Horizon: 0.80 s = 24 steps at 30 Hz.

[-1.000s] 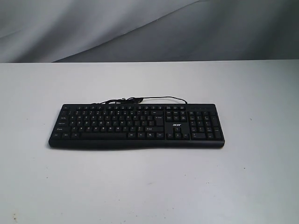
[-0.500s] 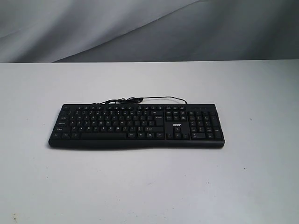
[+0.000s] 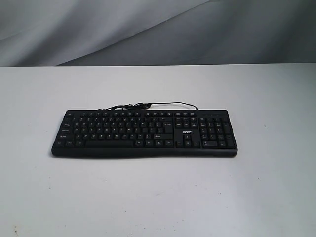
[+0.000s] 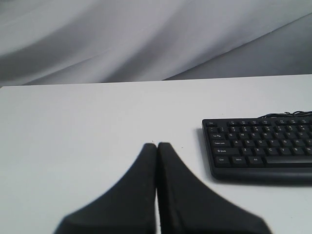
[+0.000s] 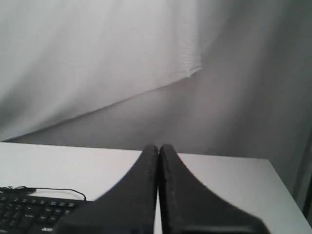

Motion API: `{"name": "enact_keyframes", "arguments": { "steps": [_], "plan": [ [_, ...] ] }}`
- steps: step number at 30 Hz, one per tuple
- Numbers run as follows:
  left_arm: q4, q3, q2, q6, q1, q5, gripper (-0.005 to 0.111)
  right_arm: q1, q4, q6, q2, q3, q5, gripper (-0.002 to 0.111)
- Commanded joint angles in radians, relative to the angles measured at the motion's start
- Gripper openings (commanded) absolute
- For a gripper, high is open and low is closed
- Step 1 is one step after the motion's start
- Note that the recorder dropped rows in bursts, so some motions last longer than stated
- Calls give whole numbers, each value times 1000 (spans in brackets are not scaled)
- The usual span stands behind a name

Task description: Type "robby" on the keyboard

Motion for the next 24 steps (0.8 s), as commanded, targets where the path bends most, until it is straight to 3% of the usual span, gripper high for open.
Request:
{"name": "enact_keyframes", "arguments": {
  "steps": [1, 7, 17, 24],
  "plan": [
    [-8, 4, -3, -4, 2, -5, 1, -19, -127, 89, -64, 21, 89, 0],
    [-8, 4, -3, -4, 2, -5, 1, -19, -141, 102, -181, 155, 89, 0],
    [-8, 4, -3, -4, 2, -5, 1, -80, -50, 106, -184, 351, 59, 0],
    [-8, 4, -3, -4, 2, -5, 1, -80, -18, 109, -184, 353, 62, 0]
  ]
}}
